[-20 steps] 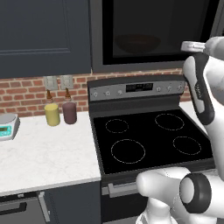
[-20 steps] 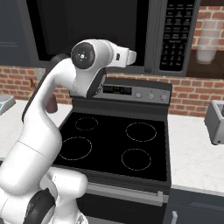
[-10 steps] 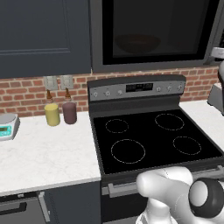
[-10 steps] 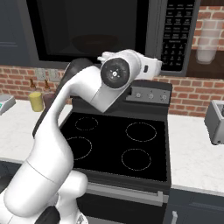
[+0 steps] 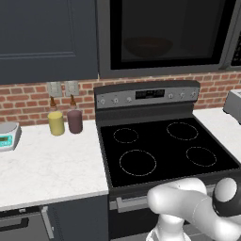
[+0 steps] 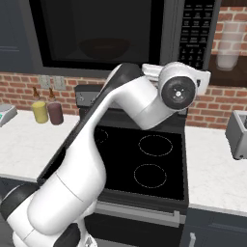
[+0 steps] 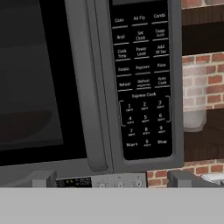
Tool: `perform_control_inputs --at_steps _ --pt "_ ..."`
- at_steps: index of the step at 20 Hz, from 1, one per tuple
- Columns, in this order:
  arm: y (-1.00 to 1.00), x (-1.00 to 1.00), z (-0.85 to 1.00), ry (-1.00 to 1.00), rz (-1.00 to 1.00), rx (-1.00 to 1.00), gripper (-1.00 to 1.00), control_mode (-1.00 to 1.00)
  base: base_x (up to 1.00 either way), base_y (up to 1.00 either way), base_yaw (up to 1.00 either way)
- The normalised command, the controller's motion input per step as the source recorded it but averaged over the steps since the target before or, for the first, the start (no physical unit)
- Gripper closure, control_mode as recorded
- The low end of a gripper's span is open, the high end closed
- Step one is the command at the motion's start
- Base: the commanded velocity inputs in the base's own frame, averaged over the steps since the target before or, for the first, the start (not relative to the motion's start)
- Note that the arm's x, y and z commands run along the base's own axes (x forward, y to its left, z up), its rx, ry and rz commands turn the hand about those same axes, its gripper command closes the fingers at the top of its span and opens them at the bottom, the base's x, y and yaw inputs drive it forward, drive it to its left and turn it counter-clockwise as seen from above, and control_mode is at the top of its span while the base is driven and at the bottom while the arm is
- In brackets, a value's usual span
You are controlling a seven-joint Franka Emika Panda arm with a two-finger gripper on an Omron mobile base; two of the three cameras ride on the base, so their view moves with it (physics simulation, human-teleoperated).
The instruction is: Open the microwave, place the bowl with waffle inside the microwave, then close the microwave door and turn it on.
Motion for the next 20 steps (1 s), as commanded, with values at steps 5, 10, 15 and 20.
perform_control_inputs --at_steps 5,10,15,20 --pt "-0.26 0.00 -0.18 -0.04 0.00 0.00 -1.00 -1.00 0.00 0.00 0.00" --pt "-0.11 0.00 -0.12 -0.02 0.00 0.00 -1.00 -1.00 0.00 0.00 0.00" --pt "-0.02 0.00 -0.08 -0.02 0.00 0.00 -1.00 -1.00 0.00 0.00 0.00" --pt "0.00 0.00 -0.03 0.00 0.00 0.00 -1.00 -1.00 0.00 0.00 0.00"
